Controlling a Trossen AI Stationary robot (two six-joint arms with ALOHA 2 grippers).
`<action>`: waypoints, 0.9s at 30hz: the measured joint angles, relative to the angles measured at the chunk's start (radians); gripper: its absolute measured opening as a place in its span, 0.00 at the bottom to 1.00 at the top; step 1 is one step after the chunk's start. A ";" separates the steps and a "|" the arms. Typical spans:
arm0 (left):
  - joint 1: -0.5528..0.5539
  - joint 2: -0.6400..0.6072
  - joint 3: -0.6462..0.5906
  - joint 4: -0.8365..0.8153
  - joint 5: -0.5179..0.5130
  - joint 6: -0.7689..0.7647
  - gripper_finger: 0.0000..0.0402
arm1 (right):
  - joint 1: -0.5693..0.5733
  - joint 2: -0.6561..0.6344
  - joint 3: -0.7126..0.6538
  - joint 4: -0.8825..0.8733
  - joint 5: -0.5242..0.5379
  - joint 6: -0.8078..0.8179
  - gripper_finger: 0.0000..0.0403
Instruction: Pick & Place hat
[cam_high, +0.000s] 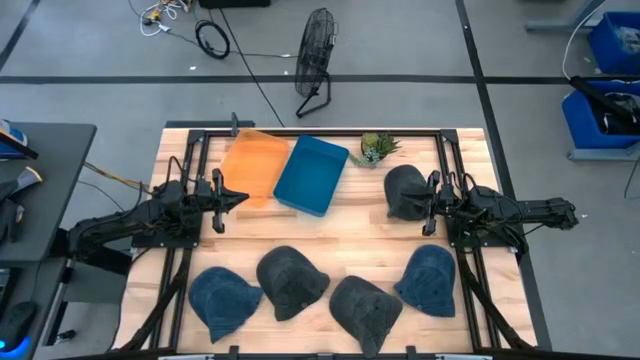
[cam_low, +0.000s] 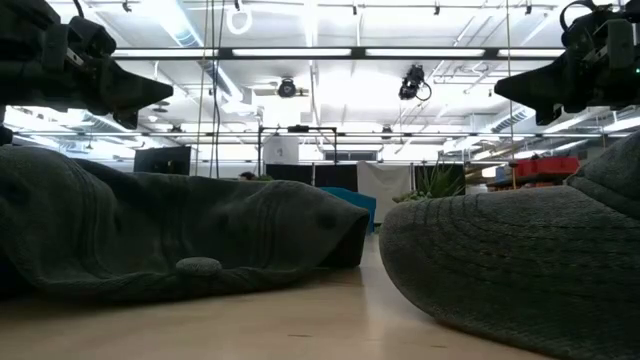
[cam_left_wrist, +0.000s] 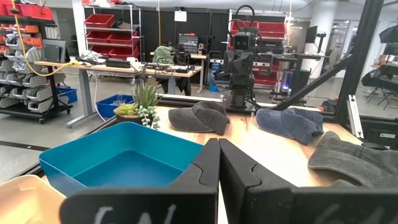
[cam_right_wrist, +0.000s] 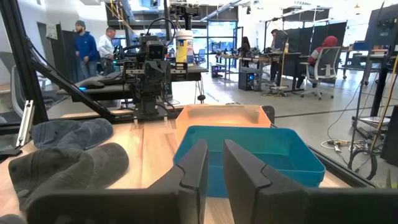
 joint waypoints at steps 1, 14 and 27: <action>0.000 0.000 0.000 0.001 0.000 0.000 0.01 | 0.000 0.000 0.000 0.000 0.000 0.000 0.14; 0.000 0.000 0.000 0.021 0.002 -0.076 0.01 | 0.000 0.000 0.000 0.000 0.000 0.000 0.14; 0.000 0.000 0.000 0.025 0.000 -0.232 0.01 | 0.000 0.000 0.000 0.000 0.000 -0.002 0.14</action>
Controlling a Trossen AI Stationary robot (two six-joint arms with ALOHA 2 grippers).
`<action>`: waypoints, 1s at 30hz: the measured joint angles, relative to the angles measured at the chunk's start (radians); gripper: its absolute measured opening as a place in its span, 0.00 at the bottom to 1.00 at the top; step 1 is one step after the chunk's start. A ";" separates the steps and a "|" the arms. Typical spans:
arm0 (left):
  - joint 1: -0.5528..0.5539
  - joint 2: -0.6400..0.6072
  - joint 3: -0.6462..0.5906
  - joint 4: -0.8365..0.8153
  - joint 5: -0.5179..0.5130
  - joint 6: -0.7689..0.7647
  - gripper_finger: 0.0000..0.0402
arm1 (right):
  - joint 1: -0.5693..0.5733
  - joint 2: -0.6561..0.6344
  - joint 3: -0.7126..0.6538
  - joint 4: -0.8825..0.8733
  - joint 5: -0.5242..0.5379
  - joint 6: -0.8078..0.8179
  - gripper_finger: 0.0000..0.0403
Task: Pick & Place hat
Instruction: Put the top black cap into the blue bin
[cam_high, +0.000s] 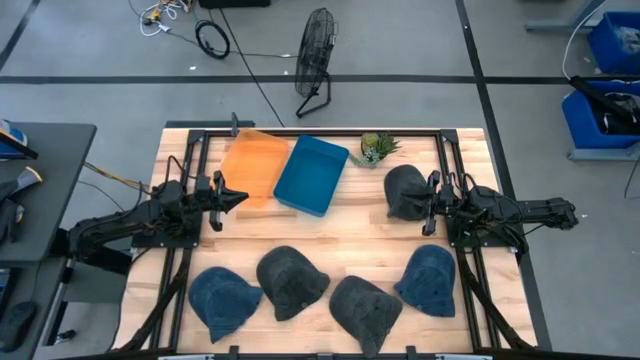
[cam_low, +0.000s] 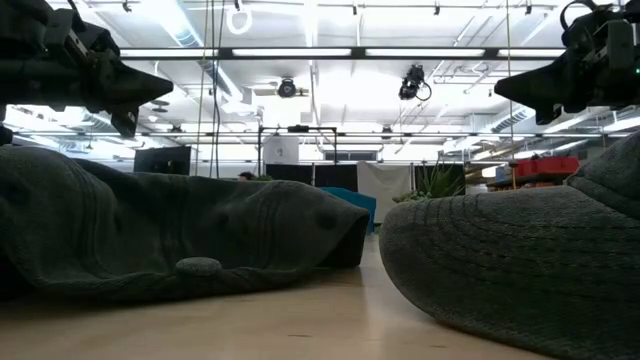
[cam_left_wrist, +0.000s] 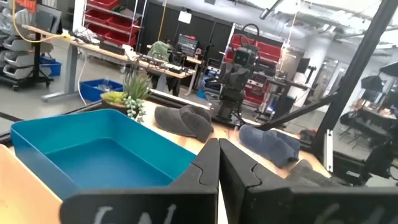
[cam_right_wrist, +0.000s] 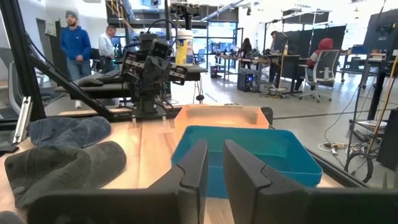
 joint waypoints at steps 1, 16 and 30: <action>0.000 0.000 0.000 0.000 0.000 -0.004 0.02 | 0.000 0.000 0.000 0.000 0.000 0.019 0.14; 0.001 0.003 0.018 0.072 -0.203 0.100 0.39 | -0.001 0.000 0.000 0.041 0.022 -0.183 0.14; 0.002 0.230 0.251 0.078 -0.428 0.217 0.42 | -0.070 0.001 0.068 -0.067 0.333 -0.290 0.44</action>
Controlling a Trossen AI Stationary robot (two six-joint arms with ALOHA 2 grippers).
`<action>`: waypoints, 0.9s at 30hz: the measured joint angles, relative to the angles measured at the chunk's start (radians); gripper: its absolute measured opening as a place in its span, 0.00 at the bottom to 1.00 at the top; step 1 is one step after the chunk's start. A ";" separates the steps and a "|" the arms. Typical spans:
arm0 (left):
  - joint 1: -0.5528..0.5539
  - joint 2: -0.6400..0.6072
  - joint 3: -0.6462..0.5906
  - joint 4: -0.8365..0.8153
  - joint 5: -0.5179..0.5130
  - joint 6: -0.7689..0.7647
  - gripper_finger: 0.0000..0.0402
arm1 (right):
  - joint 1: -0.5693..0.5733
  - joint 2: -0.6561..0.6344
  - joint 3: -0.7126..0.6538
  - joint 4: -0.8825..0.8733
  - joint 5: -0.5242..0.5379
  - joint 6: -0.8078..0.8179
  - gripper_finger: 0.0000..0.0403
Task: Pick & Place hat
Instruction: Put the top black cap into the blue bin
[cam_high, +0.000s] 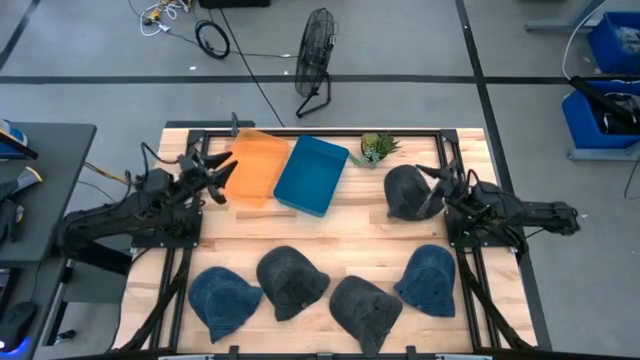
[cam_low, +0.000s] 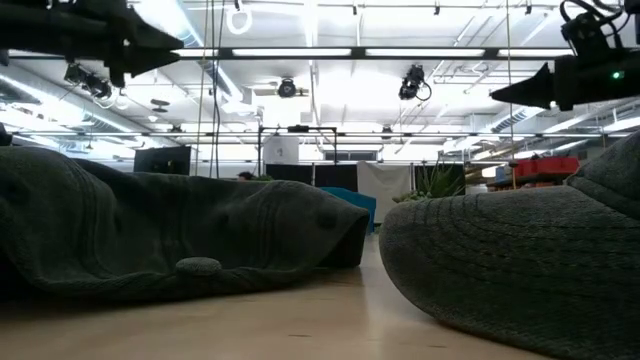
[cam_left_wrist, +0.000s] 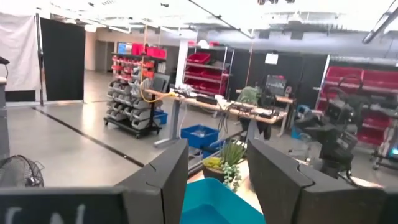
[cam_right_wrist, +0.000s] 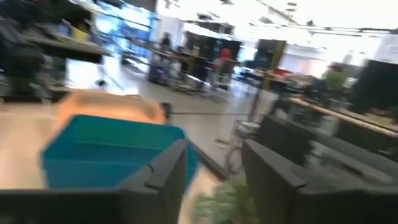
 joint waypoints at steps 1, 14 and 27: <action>0.000 0.029 0.015 -0.004 0.000 0.011 0.42 | -0.007 0.000 0.023 -0.040 -0.001 0.002 0.46; 0.146 0.328 0.237 -0.169 -0.022 0.015 0.42 | -0.055 0.329 0.328 -0.331 -0.054 0.349 0.52; 0.245 0.454 0.269 -0.180 -0.022 0.026 0.42 | -0.181 0.958 0.669 -0.702 -0.291 0.500 0.52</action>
